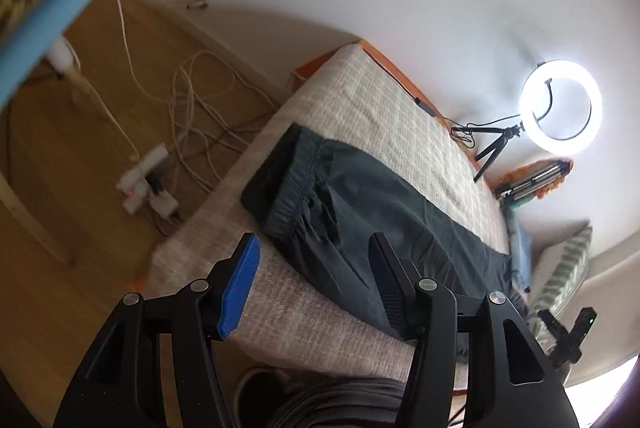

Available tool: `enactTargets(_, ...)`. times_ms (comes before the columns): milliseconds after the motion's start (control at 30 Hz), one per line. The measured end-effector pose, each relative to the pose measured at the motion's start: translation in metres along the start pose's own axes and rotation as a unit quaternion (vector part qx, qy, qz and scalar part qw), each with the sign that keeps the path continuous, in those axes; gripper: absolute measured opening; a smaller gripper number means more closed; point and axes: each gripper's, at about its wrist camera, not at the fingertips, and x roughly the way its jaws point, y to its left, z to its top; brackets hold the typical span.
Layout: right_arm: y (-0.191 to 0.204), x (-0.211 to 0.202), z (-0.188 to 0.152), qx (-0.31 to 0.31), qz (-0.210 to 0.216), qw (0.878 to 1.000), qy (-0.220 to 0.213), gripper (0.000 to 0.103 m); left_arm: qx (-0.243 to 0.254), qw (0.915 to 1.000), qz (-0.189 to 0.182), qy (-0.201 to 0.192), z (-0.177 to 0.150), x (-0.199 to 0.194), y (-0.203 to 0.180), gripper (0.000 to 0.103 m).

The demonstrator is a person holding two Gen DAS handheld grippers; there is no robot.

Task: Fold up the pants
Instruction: 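Grasp the elastic waistband with the left gripper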

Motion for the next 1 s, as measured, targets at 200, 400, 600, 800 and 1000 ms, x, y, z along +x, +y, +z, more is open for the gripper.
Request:
enactTargets(200, 0.011, 0.005, 0.002, 0.003, 0.001, 1.0, 0.006, 0.068, -0.047, 0.9988, -0.012, 0.012, -0.011, 0.044, 0.021, 0.054)
enactTargets(400, 0.012, 0.009, 0.002, 0.007, -0.004, 1.0, 0.015, 0.068, -0.044, 0.999, -0.005, -0.01, -0.01, 0.051, 0.024, 0.017)
enactTargets(600, 0.012, 0.015, 0.002, 0.013, -0.003, 1.0, 0.023, 0.068, 0.019, 0.9979, 0.046, -0.04, -0.01, 0.043, 0.005, 0.012)
enactTargets(800, 0.017, 0.021, 0.004, 0.006, 0.0, 1.0, 0.03, 0.068, 0.021, 0.9971, 0.071, -0.02, -0.002, 0.051, 0.011, 0.017)
enactTargets(1000, 0.022, 0.022, 0.004, -0.005, 0.003, 0.999, 0.033, 0.068, -0.017, 0.9954, 0.078, -0.053, -0.002, 0.043, 0.022, 0.056)
